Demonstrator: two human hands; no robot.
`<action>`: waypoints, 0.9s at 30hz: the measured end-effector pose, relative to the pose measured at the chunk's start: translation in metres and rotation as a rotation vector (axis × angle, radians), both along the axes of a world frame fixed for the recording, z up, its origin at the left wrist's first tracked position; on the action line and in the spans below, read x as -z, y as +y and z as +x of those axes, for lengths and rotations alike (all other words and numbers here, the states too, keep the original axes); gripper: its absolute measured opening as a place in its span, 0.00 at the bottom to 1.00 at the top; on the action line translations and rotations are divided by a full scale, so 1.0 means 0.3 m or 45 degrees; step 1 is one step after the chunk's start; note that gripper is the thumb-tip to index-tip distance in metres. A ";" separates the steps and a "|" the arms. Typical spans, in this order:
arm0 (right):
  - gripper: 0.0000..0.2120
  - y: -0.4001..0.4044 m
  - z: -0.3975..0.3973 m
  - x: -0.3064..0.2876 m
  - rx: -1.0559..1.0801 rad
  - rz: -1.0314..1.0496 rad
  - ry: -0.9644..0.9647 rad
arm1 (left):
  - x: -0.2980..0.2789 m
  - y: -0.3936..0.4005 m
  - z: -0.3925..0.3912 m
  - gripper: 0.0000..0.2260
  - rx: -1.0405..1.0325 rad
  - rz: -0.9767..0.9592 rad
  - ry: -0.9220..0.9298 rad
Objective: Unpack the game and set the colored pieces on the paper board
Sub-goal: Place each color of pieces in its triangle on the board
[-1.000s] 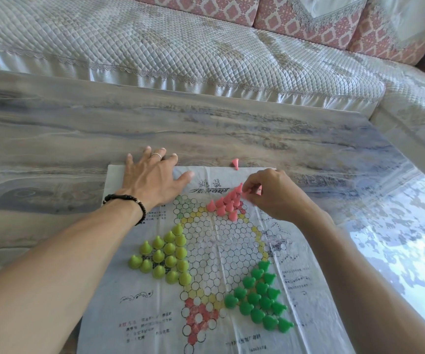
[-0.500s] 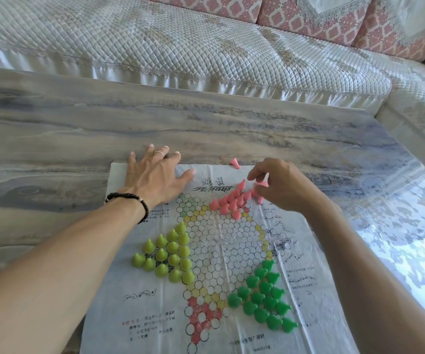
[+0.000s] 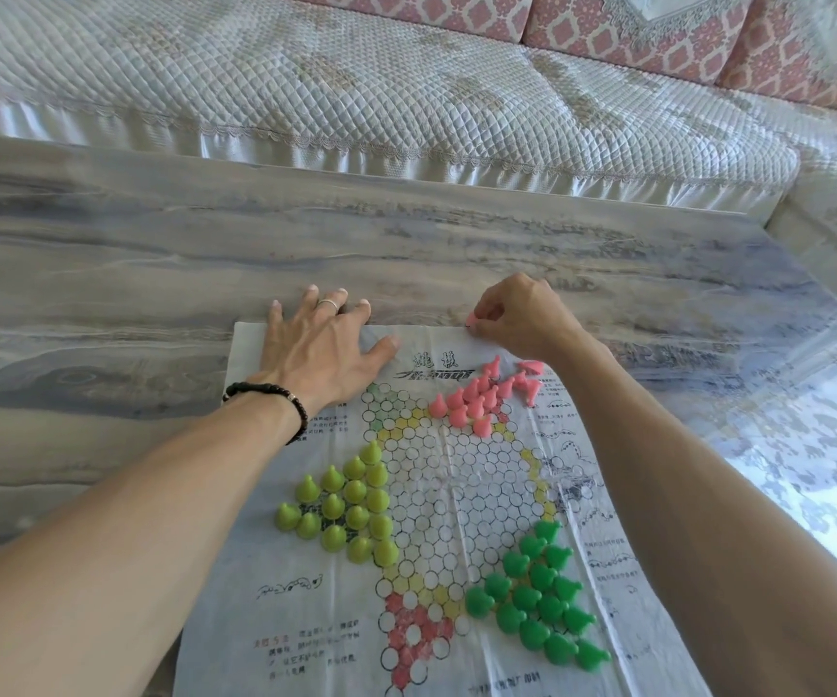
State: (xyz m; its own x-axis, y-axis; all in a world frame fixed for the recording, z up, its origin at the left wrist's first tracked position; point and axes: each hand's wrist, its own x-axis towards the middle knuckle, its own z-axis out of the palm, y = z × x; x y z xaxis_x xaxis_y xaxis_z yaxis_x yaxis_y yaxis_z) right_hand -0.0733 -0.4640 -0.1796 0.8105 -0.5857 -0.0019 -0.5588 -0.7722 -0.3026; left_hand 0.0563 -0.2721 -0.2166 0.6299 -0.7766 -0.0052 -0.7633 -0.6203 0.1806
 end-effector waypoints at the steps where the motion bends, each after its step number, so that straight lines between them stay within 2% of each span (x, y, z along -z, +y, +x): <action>1: 0.05 0.000 -0.003 0.000 0.002 0.002 -0.010 | 0.001 -0.001 0.001 0.31 0.000 -0.003 0.000; 6: 0.05 0.044 -0.061 -0.044 0.031 0.004 -0.212 | 0.004 -0.001 0.001 0.31 0.009 0.006 -0.009; 9: 0.06 0.081 -0.117 -0.087 -0.007 -0.014 -0.236 | 0.001 0.000 0.001 0.32 0.019 0.014 -0.006; 16: 0.04 0.129 -0.250 -0.143 -0.010 -0.052 -0.157 | 0.007 0.000 -0.001 0.32 0.022 -0.010 0.011; 22: 0.04 0.175 -0.280 -0.094 -0.131 0.007 0.137 | 0.011 0.000 0.005 0.33 0.017 -0.022 0.013; 27: 0.05 0.182 -0.269 -0.055 -0.124 0.016 0.147 | 0.012 0.002 0.004 0.33 0.023 -0.020 0.002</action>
